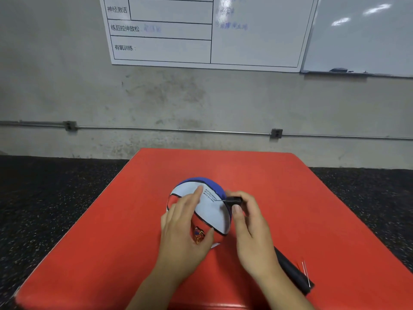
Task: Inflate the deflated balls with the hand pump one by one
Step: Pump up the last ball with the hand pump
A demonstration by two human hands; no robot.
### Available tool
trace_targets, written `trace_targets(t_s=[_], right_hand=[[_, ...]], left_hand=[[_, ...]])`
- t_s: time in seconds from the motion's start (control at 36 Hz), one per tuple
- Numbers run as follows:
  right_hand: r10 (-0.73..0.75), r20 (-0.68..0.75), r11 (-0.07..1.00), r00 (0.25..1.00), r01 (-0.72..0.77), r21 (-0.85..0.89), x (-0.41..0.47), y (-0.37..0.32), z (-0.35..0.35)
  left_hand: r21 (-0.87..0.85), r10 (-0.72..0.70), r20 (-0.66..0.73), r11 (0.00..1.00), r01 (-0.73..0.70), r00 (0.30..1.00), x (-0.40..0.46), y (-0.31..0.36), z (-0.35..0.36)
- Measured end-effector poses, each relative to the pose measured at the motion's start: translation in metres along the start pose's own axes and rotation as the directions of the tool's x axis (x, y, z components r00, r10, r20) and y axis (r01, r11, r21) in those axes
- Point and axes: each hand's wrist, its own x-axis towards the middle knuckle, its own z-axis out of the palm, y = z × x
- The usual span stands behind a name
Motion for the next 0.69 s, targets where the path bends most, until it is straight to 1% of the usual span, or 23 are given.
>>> trace_targets(t_s=[0.11, 0.28, 0.39, 0.44, 0.56, 0.69], right_hand=[[-0.002, 0.009, 1.0, 1.0, 0.002, 0.004, 0.001, 0.0, 0.001], [0.012, 0.01, 0.999, 1.0, -0.013, 0.033, 0.0, 0.001, 0.002], [0.008, 0.044, 0.999, 0.999, -0.01, 0.045, -0.001, -0.003, 0.0], [-0.006, 0.03, 1.0, 1.0, 0.005, 0.021, 0.0, -0.004, -0.003], [-0.047, -0.008, 0.995, 0.999, 0.046, -0.086, 0.001, -0.003, -0.007], [-0.056, 0.032, 0.981, 0.998, 0.061, -0.185, 0.002, -0.001, -0.004]], left_hand=[[0.002, 0.042, -0.003, 0.999, -0.042, 0.999, -0.003, 0.003, 0.003], [0.041, 0.057, -0.109, 0.998, -0.053, 0.992, 0.004, -0.003, 0.002], [-0.041, 0.027, -0.065, 0.999, -0.03, 0.997, 0.005, -0.007, 0.002], [-0.059, 0.021, -0.049, 0.998, -0.024, 0.999, 0.007, -0.007, 0.001], [-0.032, 0.04, -0.063, 0.999, -0.042, 0.997, 0.008, -0.004, -0.003], [-0.021, 0.046, -0.085, 0.999, -0.048, 0.995, 0.004, -0.003, -0.001]])
